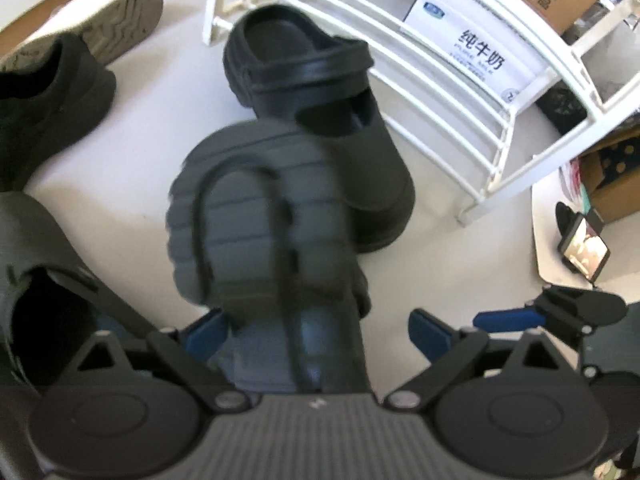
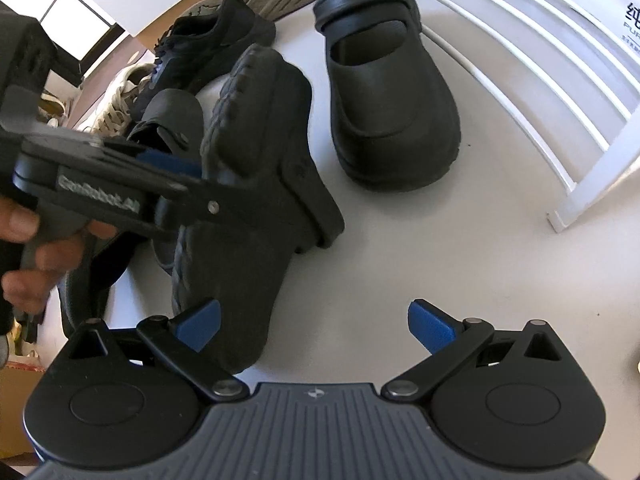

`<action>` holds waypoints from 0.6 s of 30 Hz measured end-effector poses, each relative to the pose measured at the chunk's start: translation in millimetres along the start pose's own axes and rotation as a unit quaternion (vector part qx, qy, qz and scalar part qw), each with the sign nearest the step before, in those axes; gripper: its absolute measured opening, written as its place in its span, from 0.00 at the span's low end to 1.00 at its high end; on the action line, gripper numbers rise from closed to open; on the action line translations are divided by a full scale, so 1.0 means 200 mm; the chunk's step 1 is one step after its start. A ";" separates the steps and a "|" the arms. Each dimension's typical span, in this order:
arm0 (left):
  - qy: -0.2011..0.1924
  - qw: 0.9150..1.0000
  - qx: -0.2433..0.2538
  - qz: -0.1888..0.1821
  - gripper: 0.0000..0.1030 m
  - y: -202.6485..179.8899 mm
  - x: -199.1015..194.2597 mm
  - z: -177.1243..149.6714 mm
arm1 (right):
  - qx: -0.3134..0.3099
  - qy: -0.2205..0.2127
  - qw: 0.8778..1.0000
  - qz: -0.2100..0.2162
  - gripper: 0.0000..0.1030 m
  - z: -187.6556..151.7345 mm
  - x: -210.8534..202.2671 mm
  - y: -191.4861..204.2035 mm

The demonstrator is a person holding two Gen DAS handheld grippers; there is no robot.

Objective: Organize scattered shoes
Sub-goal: 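Lower the black-soled shoe beside the black clog and open the left tool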

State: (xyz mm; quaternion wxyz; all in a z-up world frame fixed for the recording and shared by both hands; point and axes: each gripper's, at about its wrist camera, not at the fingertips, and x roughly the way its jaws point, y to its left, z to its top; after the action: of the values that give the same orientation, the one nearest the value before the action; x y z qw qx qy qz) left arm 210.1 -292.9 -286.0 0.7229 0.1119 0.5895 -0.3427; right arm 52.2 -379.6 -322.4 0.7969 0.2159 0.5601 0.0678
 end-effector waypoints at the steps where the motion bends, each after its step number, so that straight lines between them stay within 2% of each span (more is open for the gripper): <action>1: -0.002 1.000 -0.004 -0.003 0.95 0.01 -0.01 0.00 | -0.002 0.000 1.000 0.000 1.00 0.00 0.00 0.01; 3: -0.004 1.000 -0.013 -0.016 0.95 0.06 -0.06 -0.01 | -0.005 0.002 1.000 -0.001 1.00 0.01 0.01 0.03; 5: -0.009 1.000 -0.014 -0.016 0.95 -0.03 -0.08 -0.07 | -0.008 0.003 1.000 -0.001 1.00 0.01 0.03 0.05; 8: -0.022 0.999 -0.031 -0.009 0.95 0.11 -0.19 -0.14 | -0.014 0.005 1.000 0.000 1.00 0.03 0.04 0.09; 10: -0.028 0.999 -0.040 -0.006 0.95 0.11 -0.23 -0.17 | -0.019 0.006 1.000 0.007 1.00 0.02 0.02 0.07; 15: -0.038 0.998 -0.043 0.013 0.95 0.27 -0.38 -0.25 | -0.006 0.024 0.999 0.048 0.99 0.06 0.04 0.07; 18: -0.040 0.997 -0.056 0.018 0.95 0.35 -0.37 -0.27 | -0.008 0.023 0.998 0.052 0.99 0.09 0.02 0.08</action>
State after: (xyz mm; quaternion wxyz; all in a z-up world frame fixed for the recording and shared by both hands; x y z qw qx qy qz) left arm 207.5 -184.4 -249.9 0.7569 0.0684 0.5765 -0.3000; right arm 71.3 -369.4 -314.2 0.7811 0.2364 0.5656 0.1187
